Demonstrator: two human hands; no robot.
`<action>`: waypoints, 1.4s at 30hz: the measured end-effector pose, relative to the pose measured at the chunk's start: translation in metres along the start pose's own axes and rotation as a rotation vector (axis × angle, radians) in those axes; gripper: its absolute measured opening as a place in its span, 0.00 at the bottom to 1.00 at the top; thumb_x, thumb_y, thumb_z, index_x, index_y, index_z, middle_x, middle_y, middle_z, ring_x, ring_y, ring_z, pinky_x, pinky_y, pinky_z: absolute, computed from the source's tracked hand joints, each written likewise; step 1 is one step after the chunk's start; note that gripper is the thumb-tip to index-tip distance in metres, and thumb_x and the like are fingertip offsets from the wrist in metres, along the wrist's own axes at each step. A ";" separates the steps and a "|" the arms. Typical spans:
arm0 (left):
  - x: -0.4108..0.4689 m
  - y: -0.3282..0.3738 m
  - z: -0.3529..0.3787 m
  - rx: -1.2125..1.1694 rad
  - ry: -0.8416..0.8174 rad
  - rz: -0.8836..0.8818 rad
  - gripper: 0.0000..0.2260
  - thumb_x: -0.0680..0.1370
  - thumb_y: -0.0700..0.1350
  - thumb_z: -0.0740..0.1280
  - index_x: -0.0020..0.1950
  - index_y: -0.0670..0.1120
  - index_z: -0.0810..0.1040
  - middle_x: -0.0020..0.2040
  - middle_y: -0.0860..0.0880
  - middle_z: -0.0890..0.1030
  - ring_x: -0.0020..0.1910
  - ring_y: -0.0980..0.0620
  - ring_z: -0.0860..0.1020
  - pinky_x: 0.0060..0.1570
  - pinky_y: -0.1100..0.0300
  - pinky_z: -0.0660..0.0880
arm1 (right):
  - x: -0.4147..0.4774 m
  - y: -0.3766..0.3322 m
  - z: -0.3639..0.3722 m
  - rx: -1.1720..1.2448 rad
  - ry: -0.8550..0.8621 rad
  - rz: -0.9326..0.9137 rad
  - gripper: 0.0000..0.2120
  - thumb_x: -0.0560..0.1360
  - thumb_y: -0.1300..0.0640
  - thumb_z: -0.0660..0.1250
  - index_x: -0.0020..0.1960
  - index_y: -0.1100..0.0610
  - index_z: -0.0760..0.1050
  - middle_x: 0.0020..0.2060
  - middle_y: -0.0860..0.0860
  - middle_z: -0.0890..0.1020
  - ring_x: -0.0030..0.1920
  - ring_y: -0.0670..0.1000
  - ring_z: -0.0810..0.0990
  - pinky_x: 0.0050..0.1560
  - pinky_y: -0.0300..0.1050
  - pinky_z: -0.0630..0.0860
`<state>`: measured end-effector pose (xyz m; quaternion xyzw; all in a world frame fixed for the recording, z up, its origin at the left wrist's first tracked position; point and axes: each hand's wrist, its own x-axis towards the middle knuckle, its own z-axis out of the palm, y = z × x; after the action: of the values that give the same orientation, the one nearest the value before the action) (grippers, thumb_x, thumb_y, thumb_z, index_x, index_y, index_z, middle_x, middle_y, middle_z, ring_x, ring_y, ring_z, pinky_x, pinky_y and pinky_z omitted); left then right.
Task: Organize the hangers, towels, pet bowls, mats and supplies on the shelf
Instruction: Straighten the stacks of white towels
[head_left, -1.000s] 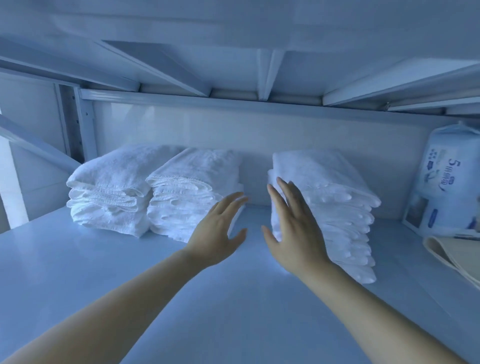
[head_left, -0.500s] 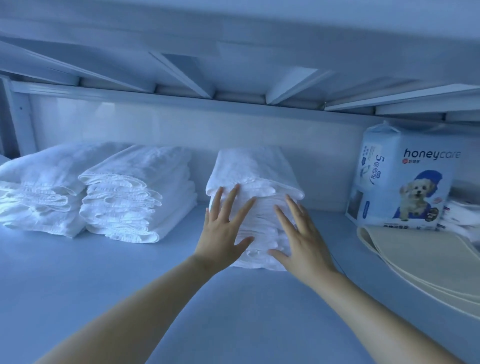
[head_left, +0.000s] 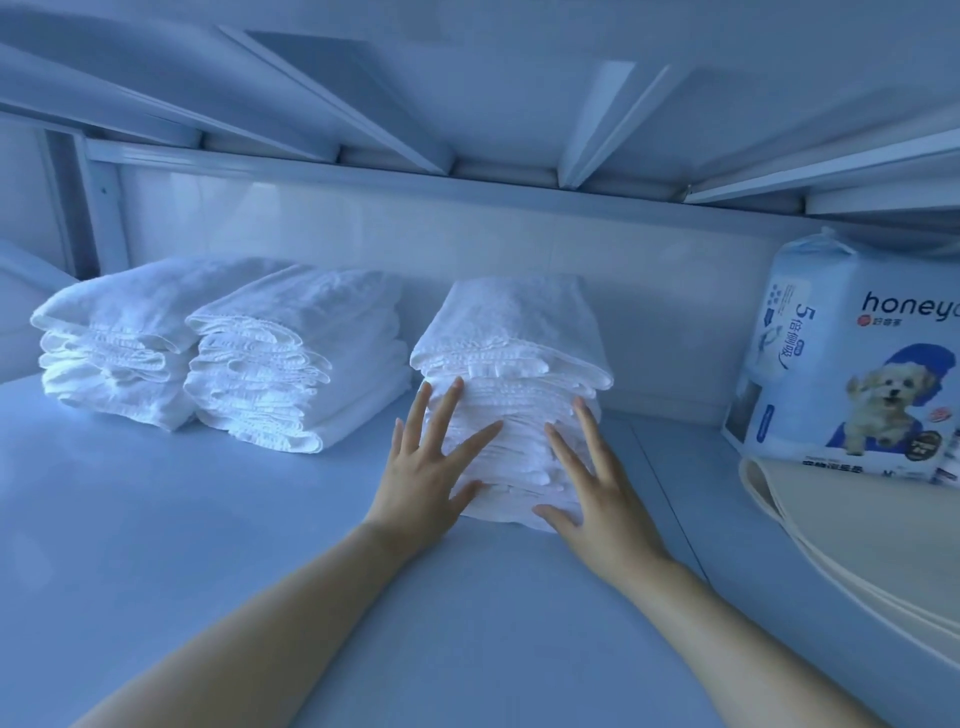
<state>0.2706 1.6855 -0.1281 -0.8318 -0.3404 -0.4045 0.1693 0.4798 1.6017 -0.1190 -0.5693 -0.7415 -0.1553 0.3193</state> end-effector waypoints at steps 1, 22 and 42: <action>0.000 -0.001 0.000 0.004 0.009 0.009 0.32 0.71 0.48 0.73 0.71 0.59 0.64 0.76 0.45 0.51 0.74 0.37 0.49 0.60 0.34 0.68 | 0.001 0.001 0.001 0.012 0.004 -0.011 0.41 0.72 0.51 0.71 0.75 0.44 0.50 0.75 0.41 0.36 0.75 0.48 0.53 0.54 0.42 0.75; 0.015 -0.033 0.012 0.074 0.027 -0.016 0.29 0.62 0.43 0.79 0.61 0.53 0.75 0.61 0.47 0.73 0.60 0.48 0.69 0.55 0.54 0.75 | 0.062 0.009 0.054 0.091 0.053 -0.093 0.42 0.70 0.61 0.73 0.73 0.46 0.51 0.75 0.45 0.39 0.74 0.53 0.60 0.53 0.42 0.77; 0.015 -0.055 0.012 -0.169 -0.099 -0.298 0.14 0.75 0.43 0.67 0.60 0.55 0.74 0.56 0.58 0.65 0.59 0.53 0.69 0.39 0.54 0.76 | 0.045 0.012 0.046 0.101 0.140 0.075 0.28 0.69 0.56 0.74 0.62 0.40 0.64 0.66 0.46 0.58 0.64 0.51 0.69 0.42 0.45 0.78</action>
<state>0.2452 1.7375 -0.1235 -0.8023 -0.4326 -0.4109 0.0199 0.4707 1.6661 -0.1262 -0.5675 -0.7026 -0.1450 0.4041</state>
